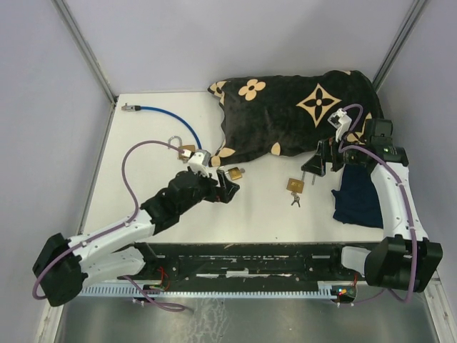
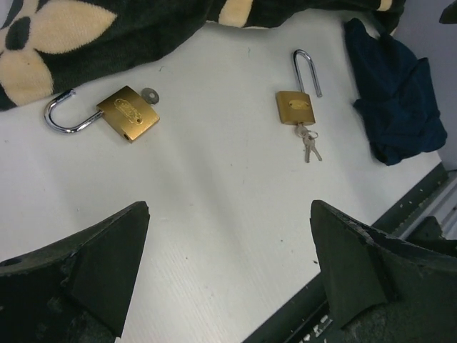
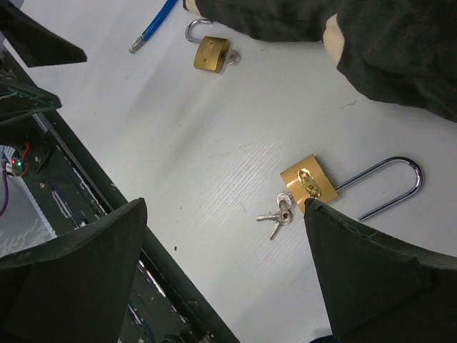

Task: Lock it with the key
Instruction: Pick up the lock from the center of the board.

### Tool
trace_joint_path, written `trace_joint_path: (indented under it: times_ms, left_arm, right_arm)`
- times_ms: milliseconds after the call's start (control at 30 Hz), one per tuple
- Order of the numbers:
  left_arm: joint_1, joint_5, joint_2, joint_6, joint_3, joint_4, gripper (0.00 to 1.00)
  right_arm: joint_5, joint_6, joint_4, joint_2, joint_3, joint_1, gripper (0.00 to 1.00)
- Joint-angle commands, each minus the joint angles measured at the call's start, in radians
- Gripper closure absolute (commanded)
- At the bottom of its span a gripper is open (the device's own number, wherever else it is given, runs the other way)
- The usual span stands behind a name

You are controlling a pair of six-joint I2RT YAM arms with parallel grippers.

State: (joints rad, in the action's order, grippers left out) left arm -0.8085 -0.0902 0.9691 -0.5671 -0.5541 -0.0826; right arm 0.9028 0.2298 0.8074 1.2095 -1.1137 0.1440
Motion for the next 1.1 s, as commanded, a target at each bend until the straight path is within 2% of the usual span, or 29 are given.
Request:
trace_joint_path:
  times_ms: [0, 200, 367, 633, 833, 933, 1000, 1067]
  left_arm:
    - [-0.043, -0.146, 0.1, 0.086, -0.03, -0.208, 0.0]
    - [-0.054, -0.127, 0.217, 0.081, -0.064, -0.212, 0.01]
    - [-0.056, -0.108, 0.23, 0.059, -0.062, -0.184, 0.01]
    - [-0.052, -0.209, 0.211, 0.086, -0.149, 0.034, 0.0]
    - [-0.033, -0.28, 0.362, 0.106, -0.277, 0.205, 0.01]
    - [-0.024, -0.345, 0.502, 0.182, -0.389, 0.288, 0.09]
    - [-0.002, -0.333, 0.572, 0.23, -0.456, 0.328, 0.25]
    - [0.027, -0.247, 0.618, 0.246, -0.503, 0.336, 0.35]
  right_arm:
    - [0.085, 0.21, 0.063, 0.016, -0.01, -0.005, 0.01]
    - [0.089, 0.328, 0.172, 0.114, -0.082, -0.018, 0.01]
    - [0.055, 0.31, 0.15, 0.117, -0.079, -0.034, 0.01]
    - [0.002, 0.243, 0.098, 0.112, -0.074, -0.058, 0.01]
    - [-0.046, 0.222, 0.077, 0.069, -0.059, -0.067, 0.01]
    - [-0.052, 0.217, 0.081, 0.089, -0.068, -0.075, 0.01]
    - [-0.058, 0.213, 0.079, 0.102, -0.068, -0.091, 0.01]
    - [-0.066, 0.211, 0.076, 0.103, -0.066, -0.11, 0.01]
